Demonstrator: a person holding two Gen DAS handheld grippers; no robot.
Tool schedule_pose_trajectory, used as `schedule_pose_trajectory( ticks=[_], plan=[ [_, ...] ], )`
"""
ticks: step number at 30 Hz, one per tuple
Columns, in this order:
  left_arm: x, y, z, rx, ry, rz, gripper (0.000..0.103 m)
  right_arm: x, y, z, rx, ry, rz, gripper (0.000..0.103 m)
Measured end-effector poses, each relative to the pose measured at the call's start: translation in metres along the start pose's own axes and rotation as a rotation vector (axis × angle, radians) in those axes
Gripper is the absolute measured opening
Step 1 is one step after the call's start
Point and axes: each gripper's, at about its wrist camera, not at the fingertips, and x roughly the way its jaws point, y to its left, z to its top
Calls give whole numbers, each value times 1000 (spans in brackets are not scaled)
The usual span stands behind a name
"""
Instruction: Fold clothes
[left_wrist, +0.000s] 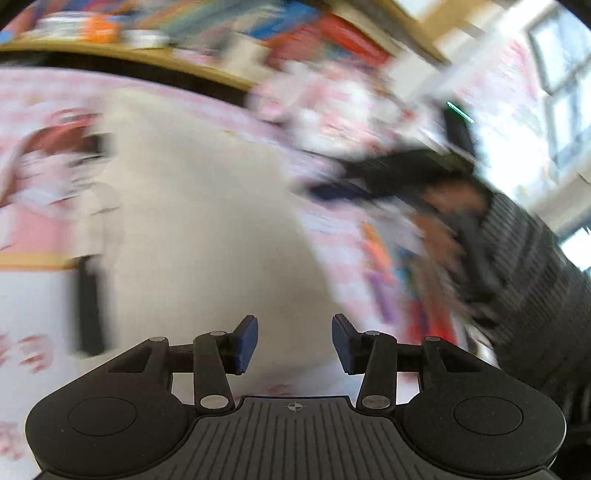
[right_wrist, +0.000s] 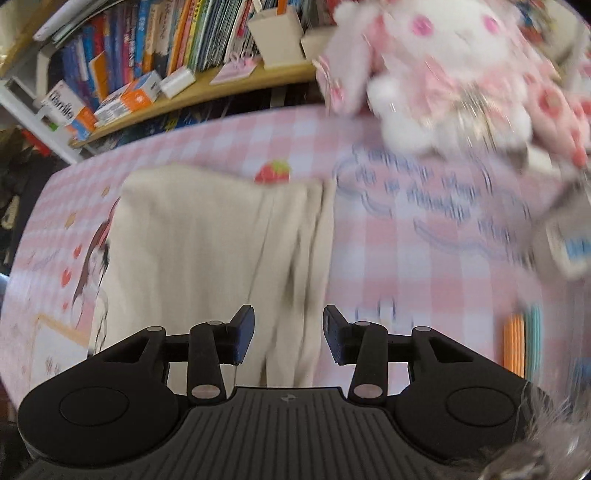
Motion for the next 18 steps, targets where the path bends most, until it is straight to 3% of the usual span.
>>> schedule_pose_trajectory(
  ticks=[4,7,11,13,14,15,18],
  plan=[
    [-22,33,-10,-53,-39,162,44,-24,-3,-51,50,28,71,39],
    [-31,43,-17,-54,-52,227,45,-40,-3,-84,98,44,128,39],
    [-31,48,-24,-74,-48,250,45,-40,10,-110,103,63,117,35],
    [-29,50,-26,-82,-49,251,45,-38,18,-117,65,69,85,21],
    [-29,50,-26,-86,-51,254,45,-38,23,-120,40,67,72,9],
    [-29,51,-27,-92,-54,257,45,-38,29,-123,15,66,58,9],
    [-28,55,-27,-106,-57,257,45,-73,38,-127,7,-46,141,9]
  ],
)
